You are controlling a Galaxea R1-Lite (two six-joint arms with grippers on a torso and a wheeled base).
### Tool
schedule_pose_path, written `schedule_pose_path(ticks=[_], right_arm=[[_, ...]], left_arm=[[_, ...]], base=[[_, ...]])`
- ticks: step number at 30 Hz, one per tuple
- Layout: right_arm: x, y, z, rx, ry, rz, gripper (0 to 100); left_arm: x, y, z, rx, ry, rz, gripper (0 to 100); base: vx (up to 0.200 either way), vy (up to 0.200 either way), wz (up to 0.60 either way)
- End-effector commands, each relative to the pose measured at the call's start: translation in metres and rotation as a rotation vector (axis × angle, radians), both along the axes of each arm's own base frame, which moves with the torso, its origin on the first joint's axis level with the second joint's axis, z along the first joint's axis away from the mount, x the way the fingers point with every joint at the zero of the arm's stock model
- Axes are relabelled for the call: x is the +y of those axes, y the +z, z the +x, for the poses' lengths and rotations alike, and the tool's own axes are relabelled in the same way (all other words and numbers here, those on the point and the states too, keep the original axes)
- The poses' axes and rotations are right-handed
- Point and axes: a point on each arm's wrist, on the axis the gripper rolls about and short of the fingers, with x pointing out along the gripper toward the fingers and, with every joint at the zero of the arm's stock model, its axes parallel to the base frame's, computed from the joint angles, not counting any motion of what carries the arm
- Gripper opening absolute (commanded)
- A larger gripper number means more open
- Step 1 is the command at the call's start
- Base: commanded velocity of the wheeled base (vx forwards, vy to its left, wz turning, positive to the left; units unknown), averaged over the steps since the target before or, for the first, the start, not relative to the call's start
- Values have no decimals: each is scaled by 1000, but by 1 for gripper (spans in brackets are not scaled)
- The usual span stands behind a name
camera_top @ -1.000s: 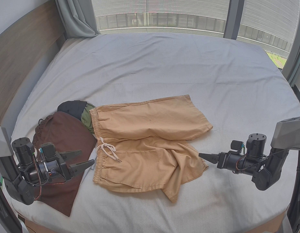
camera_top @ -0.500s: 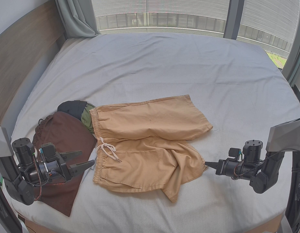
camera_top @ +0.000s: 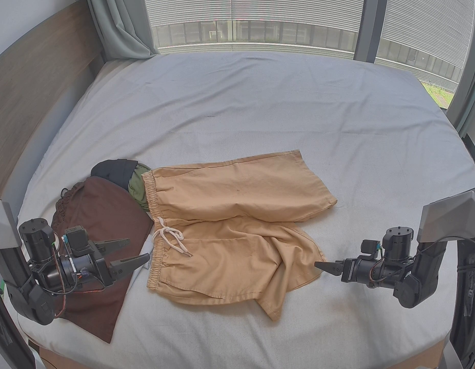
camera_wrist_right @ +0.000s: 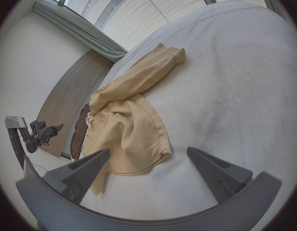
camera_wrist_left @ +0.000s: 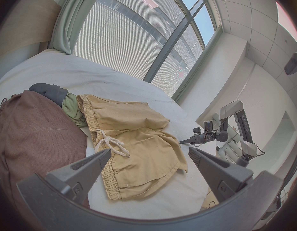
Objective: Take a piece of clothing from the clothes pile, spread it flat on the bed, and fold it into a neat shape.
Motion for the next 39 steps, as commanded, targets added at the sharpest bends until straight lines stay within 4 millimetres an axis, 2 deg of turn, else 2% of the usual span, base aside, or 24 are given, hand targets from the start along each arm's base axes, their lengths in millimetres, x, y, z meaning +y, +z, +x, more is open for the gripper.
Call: schedule_pose_path(ticks=[1,11,12,26,29,32,33,39], right_arm=[[2,-8,2,10,3,1,100],[7,-17,12,13,-29,82,100],[7,-17,12,21,-33,91,0],[5,-15,13,19,-41,100,0],[0,-9,15,-2,-55,103,0],[-6,4,18,-40,-70,108,0],[-10,14,23,-72,-84,114,0],[-17,19,34,-122,-106,114,0]], left_arm=[[0,0,0,-3,-4,0,100],[0,0,0,-3,-6,-1,100],[0,0,0,-1,-6,-1,100],[-1,0,-1,2,-10,-1,100],[-1,0,0,0,-10,-1,100],[-1,0,0,0,-10,-1,100],[-1,-1,0,2,-10,-1,100],[-2,-1,-1,5,-12,-1,100]], base=[[0,0,0],[0,0,0],[0,0,0],[0,0,0],[0,0,0],[0,0,0],[0,0,0],[0,0,0]])
